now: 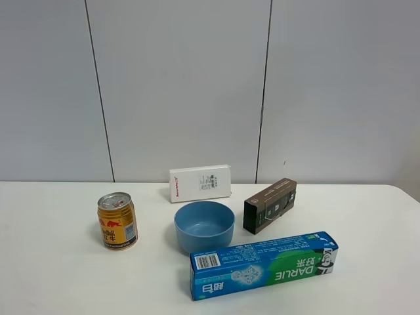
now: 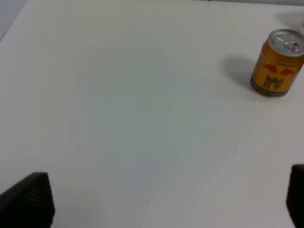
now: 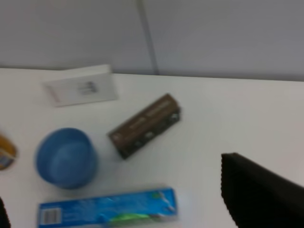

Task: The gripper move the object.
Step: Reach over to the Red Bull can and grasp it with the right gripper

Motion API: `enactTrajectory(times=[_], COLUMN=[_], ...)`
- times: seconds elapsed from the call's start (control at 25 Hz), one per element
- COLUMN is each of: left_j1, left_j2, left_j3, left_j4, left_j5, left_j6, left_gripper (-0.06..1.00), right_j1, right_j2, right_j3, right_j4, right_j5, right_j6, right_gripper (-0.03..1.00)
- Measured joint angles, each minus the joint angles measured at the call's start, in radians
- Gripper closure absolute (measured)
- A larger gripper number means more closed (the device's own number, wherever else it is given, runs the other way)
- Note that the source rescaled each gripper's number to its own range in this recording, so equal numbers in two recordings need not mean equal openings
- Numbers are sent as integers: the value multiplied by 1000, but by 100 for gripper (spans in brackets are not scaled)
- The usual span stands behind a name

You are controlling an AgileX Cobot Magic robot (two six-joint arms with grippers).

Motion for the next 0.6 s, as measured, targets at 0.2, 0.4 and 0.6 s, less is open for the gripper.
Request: enactTrajectory(times=[0.2, 0.4, 0.6], left_j1=[0, 0, 0], left_j2=[0, 0, 0], left_j3=[0, 0, 0], left_j4=[0, 0, 0], left_j5=[0, 0, 0], left_j6=[0, 1, 1], left_gripper=[-6, -6, -6], right_j1=[57, 193, 328], right_j2=[289, 538, 757], right_j3=[-261, -516, -722], right_j4=[106, 91, 75], right_j5=[57, 57, 34], right_j6=[-106, -176, -192], right_gripper=[-3, -3, -3])
